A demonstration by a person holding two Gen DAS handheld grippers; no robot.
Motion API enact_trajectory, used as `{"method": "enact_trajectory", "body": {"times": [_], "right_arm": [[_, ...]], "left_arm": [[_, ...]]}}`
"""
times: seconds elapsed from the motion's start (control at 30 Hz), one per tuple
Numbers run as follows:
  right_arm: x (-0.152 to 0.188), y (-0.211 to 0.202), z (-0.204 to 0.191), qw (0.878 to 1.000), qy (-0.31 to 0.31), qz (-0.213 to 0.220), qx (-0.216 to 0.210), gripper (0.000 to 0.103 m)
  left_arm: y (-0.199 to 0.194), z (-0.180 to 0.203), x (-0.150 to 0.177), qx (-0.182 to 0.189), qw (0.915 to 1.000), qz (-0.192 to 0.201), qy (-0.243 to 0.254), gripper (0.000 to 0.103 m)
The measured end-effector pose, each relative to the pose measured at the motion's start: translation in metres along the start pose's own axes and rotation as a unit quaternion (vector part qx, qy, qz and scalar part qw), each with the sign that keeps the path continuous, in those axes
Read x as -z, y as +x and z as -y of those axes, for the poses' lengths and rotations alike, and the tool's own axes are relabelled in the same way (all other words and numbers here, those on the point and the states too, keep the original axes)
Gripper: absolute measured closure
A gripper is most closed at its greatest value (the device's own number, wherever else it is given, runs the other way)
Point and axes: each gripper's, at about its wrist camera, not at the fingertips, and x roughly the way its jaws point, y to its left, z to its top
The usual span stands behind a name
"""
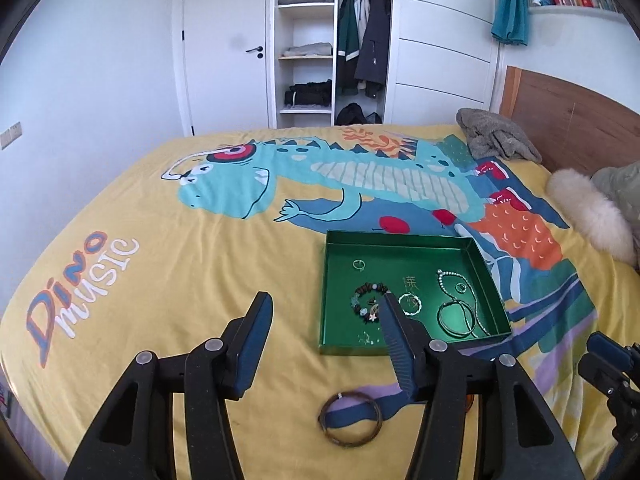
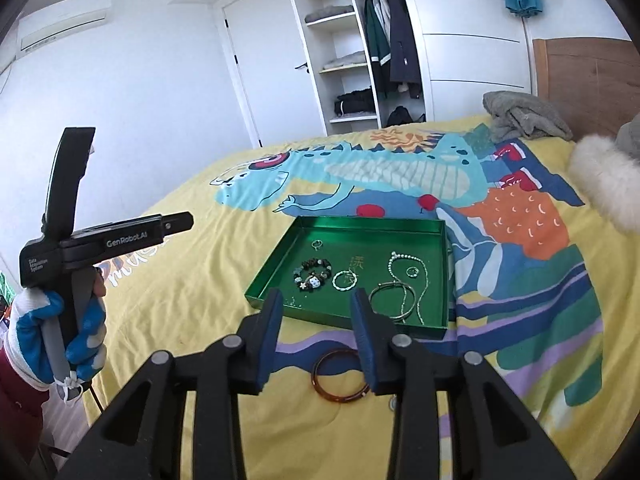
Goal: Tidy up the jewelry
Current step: 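Withdraw both tools from the tray toward the bangles and wristwatch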
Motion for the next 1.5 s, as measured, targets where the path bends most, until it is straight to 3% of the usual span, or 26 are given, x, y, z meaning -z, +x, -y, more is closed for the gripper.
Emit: {"method": "enact_trajectory", "body": {"times": [0.27,0.63,0.77,1.2,1.5], "right_arm": [[0.024,-0.057,-0.017,1.0,0.002,0.016,0.001,0.069],[0.047,-0.109,-0.03,0.999,-0.013,0.034,-0.004,0.065],[0.053,-0.122,-0.03,0.999,-0.012,0.041,-0.002,0.058],[0.073,-0.153,-0.005,0.998,0.002,0.056,0.032,0.058],[0.086,-0.155,0.022,0.997,0.015,0.053,0.047,0.058]], "left_arm": [[-0.065,-0.016,0.039,-0.012,0.9997,0.018,-0.008,0.043],[-0.112,-0.023,0.078,-0.001,0.9993,0.033,-0.02,0.036],[-0.121,-0.03,0.087,0.003,0.999,0.035,-0.027,0.035],[-0.129,-0.044,0.112,-0.006,0.9988,0.035,-0.035,0.035],[-0.109,-0.043,0.123,-0.004,0.9994,0.019,-0.03,0.035]]}}
